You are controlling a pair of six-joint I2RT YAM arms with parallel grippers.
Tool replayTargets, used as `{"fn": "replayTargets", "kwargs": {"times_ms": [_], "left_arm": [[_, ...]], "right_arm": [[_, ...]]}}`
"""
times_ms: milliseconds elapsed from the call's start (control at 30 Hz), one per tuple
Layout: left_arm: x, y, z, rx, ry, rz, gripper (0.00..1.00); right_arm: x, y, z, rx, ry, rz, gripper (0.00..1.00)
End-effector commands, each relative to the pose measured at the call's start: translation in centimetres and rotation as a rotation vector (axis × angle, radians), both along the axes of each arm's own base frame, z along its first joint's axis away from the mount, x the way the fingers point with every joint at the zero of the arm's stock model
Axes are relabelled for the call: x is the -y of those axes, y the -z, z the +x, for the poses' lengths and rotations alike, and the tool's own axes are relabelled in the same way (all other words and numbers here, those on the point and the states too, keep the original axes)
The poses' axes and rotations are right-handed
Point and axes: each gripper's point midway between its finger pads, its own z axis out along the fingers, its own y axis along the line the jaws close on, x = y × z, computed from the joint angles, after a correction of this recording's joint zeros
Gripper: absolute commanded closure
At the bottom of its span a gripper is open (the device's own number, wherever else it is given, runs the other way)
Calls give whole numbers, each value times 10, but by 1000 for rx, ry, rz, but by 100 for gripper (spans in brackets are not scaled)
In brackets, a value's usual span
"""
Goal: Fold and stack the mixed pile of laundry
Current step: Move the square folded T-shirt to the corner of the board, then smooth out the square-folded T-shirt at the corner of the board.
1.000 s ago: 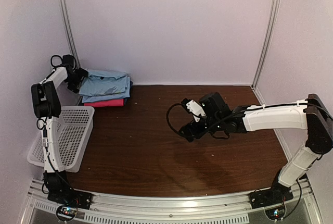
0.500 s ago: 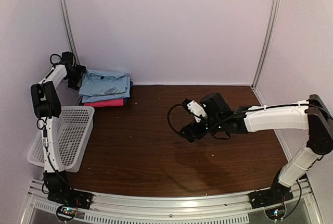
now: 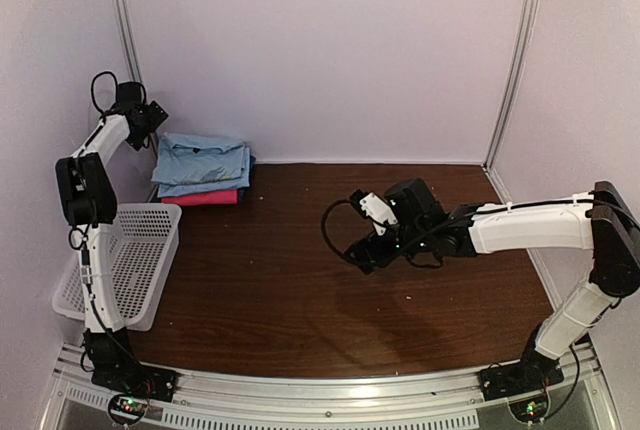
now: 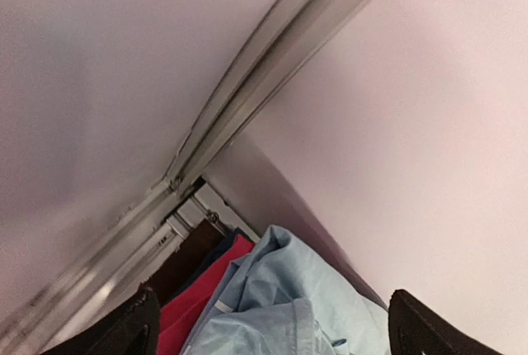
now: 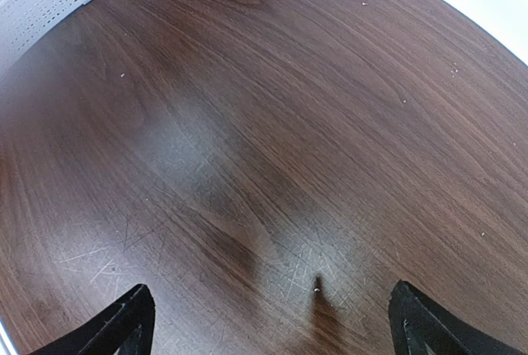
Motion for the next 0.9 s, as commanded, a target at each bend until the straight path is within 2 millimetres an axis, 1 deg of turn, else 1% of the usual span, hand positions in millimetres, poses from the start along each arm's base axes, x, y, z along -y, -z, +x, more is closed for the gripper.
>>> {"fn": "replayTargets", "kwargs": {"times_ms": [0,33,67,133,200,433,467,600,700,867], "left_arm": [[28,-142,-34,210,17,348,2],[31,-147,-42,226,24,323,2],[35,-147,-50,226,39,302,2],[43,-142,-62,218,68,263,2],[52,-129,-69,194,99,204,2],[74,-76,-65,79,175,32,2],[75,-68,-64,63,176,16,2],[80,-46,-59,27,180,-43,2],[78,-24,-55,-23,151,-73,2],[82,1,-37,-36,155,-127,2]], "right_arm": [[2,-6,-1,8,3,18,0],[2,-6,-1,7,1,16,0],[1,-7,-1,7,-1,16,0],[1,-8,0,9,-1,19,0],[0,-9,0,9,-3,21,0],[0,-6,-1,6,-1,23,0],[0,-5,-1,5,-1,25,0],[0,-1,-1,-4,0,21,0],[1,1,-1,-4,3,18,0],[2,5,-1,-9,7,11,0]]}}
